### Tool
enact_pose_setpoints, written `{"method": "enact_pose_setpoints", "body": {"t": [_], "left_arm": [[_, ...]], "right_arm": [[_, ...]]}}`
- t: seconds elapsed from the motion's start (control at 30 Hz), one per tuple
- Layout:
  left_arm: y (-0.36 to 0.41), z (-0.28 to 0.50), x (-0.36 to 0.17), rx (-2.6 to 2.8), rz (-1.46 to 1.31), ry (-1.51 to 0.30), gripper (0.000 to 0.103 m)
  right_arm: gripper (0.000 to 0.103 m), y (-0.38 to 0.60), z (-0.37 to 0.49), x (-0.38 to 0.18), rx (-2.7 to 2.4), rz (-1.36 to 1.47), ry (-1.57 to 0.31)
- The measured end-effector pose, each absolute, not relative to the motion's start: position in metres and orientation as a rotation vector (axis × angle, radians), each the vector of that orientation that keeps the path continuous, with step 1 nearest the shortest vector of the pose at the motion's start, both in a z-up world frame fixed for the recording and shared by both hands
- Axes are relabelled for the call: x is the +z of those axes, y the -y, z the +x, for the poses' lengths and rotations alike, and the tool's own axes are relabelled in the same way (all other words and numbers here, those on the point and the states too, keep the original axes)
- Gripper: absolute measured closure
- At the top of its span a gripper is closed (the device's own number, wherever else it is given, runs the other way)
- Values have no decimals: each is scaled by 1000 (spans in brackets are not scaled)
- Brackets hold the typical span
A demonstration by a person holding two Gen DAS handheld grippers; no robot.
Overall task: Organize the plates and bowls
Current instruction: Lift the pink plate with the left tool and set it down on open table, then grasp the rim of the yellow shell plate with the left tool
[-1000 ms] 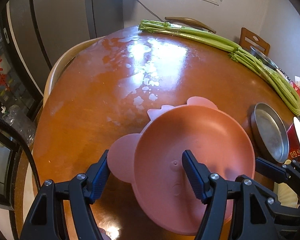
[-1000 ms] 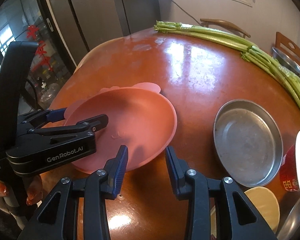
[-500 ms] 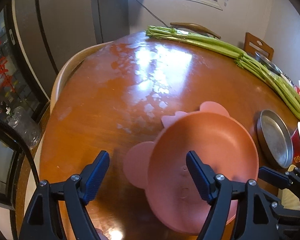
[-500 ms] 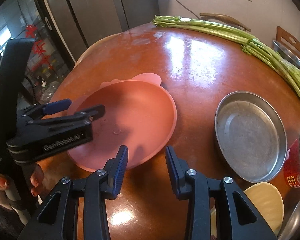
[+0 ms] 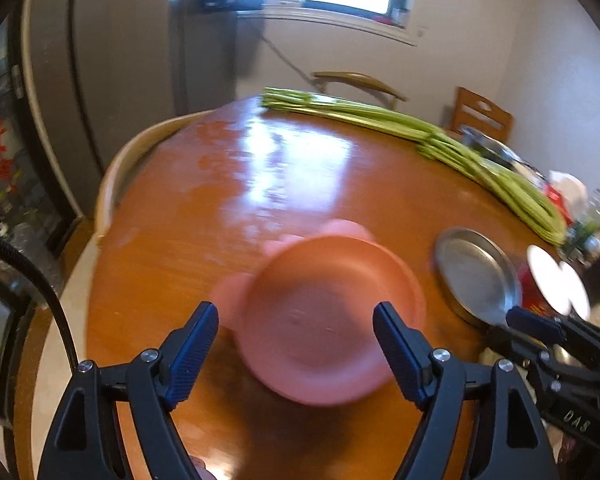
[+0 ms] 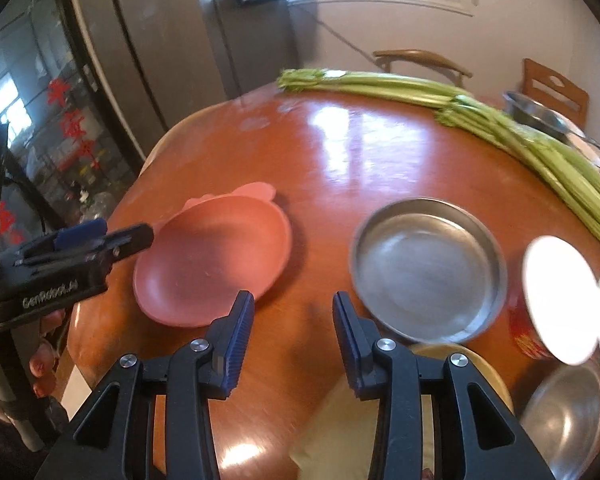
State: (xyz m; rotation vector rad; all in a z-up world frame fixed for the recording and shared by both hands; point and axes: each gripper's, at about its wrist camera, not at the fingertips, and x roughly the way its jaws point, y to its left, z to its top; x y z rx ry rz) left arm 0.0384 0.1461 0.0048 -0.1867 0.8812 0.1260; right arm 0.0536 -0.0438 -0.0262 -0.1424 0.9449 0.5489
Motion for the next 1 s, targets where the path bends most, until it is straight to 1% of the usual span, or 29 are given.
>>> {"method": "enact_pose_setpoints", "body": {"t": [0.2,0.47,0.73,1.0], "left_arm": [[-95,36,1,-6,-123,-905,24],[-29,46,-16,-164,-56,-965,24],[9,53,-27,-213,63,-981,24],[29,69,-30,-264,124,-969,24]], "right_arm": [[60,95,16,-14,482,-108,-919],[60,147,-35,-25,392,-90,-945],[60,179,-60,-38,353,-35,-992],[60,189,-54,-49,356,29,-1036]]}}
